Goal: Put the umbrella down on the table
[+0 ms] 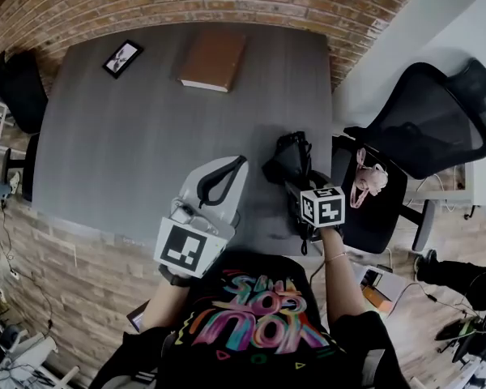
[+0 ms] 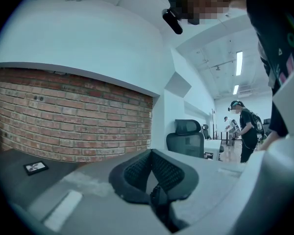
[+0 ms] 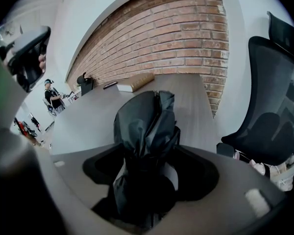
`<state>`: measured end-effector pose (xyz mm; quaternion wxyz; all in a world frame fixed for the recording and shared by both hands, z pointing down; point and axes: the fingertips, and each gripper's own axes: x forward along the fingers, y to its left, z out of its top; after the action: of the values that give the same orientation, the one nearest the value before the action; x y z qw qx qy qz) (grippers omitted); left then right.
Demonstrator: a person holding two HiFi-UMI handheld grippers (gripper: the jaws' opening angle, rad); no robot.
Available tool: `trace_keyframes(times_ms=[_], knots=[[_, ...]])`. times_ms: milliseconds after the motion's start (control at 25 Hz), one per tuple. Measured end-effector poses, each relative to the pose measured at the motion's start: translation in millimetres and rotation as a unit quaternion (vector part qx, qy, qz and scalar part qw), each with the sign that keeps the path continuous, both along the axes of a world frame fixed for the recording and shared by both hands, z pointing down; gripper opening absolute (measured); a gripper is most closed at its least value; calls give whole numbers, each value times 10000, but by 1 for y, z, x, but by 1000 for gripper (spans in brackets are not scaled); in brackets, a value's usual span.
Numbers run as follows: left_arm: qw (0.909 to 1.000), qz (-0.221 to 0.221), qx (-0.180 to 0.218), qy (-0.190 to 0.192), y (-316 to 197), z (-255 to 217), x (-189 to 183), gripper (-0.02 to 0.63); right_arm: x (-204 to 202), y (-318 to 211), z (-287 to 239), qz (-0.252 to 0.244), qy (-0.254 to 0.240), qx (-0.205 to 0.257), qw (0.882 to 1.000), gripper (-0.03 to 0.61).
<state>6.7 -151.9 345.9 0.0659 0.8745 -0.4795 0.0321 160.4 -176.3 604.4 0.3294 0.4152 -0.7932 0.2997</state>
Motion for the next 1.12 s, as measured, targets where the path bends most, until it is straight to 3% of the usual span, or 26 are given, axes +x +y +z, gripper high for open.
trace_keyframes(times_ms=[240,480,720,960,1120], knots=[[9999,108,65,71,-5,-4,5,-2,6,-10,-51,206,-299,516,9980,298],[9996,254,105,89,-12,-8,16,-2,6,-21,-125,246,-710,1353,9880,256],[9992,356,178,104,-18,-13,25,-2,3,-21,-203,78,-1136,2556,9601,192],[9987,453,209,120,-24,-18,32,-2,3,-13,-257,21,-1636,3122,9358,141],[9985,504,191,136,-25,-21,33,-2,7,-8,-284,91,-1658,3500,9219,127]])
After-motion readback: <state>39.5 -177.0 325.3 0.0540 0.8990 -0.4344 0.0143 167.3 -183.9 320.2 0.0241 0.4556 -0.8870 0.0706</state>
